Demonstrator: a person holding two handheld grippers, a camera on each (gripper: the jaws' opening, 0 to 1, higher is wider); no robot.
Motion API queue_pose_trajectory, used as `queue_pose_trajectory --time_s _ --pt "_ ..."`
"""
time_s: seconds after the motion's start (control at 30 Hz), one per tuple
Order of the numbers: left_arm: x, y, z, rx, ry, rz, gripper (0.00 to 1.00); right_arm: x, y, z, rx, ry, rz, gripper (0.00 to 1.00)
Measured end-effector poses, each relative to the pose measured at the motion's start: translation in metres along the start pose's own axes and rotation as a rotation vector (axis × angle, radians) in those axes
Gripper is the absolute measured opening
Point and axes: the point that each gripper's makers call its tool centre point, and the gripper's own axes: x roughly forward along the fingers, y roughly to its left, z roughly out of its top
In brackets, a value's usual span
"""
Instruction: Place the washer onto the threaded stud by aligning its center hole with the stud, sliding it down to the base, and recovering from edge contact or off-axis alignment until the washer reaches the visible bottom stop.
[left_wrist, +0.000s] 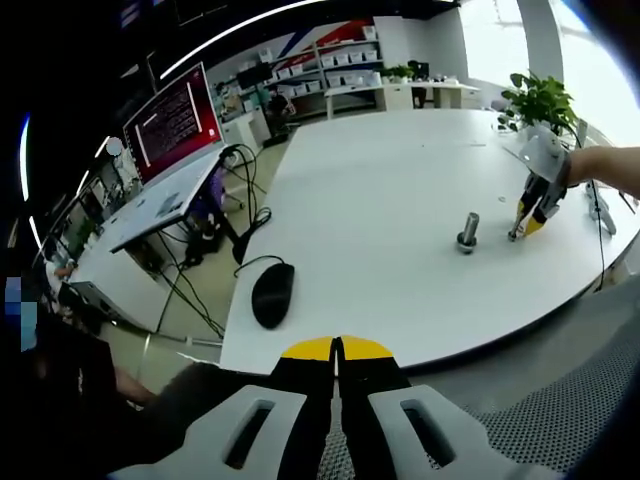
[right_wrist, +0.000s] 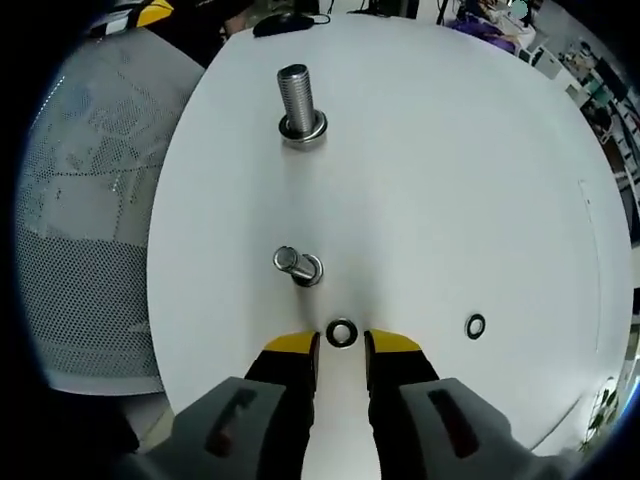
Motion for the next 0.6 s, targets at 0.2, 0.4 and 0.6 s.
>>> queue_pose_trajectory --time_s 0.2,0.4,0.6 --pt "-0.0002 -0.0003 -0.0004 0.0 0.003 0.001 0.0 0.0016 -0.0001 0.0019 -0.016 0.015 -0.011 0.15" --pt "-0.0001 -0.0003 -0.0009 0.002 0.007 0.002 0.0 0.0 0.0017 0.0003 -0.036 0.027 -0.022 0.15" --pt "-0.0001 0.0001 -0.0011 0.001 0.007 0.003 0.0 -0.0001 0.0028 -0.0001 -0.019 0.017 -0.029 0.15"
